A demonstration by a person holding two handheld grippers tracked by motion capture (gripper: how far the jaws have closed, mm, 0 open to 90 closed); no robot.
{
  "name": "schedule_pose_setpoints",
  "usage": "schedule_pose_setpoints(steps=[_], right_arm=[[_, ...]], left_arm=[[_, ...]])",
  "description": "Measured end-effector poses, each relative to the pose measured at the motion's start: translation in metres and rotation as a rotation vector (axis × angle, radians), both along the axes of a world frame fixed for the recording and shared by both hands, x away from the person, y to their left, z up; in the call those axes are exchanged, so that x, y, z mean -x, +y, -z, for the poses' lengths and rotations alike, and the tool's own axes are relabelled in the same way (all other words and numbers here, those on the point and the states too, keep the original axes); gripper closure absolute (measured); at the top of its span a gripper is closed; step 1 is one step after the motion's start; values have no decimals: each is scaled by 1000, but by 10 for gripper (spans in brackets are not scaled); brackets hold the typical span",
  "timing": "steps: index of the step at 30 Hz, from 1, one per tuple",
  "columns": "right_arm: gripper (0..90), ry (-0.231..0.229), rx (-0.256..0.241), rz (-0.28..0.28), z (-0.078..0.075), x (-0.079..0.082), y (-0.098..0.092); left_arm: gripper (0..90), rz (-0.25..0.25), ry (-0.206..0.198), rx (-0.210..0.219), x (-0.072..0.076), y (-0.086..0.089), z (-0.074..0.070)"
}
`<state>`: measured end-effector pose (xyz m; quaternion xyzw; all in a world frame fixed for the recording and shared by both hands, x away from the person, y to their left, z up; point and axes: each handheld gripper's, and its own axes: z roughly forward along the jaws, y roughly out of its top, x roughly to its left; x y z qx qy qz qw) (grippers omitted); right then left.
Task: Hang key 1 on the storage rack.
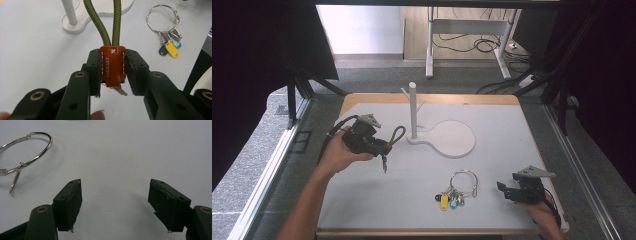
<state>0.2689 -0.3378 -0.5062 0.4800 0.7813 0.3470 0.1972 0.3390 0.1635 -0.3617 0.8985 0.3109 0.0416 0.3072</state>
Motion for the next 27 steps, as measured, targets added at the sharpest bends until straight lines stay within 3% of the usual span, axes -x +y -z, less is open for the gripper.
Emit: schedule_pose_setpoints(steps=[27], right_arm=[[279, 2, 5, 3, 1, 0, 0]], left_arm=[[669, -50, -3, 12, -26, 6, -6]])
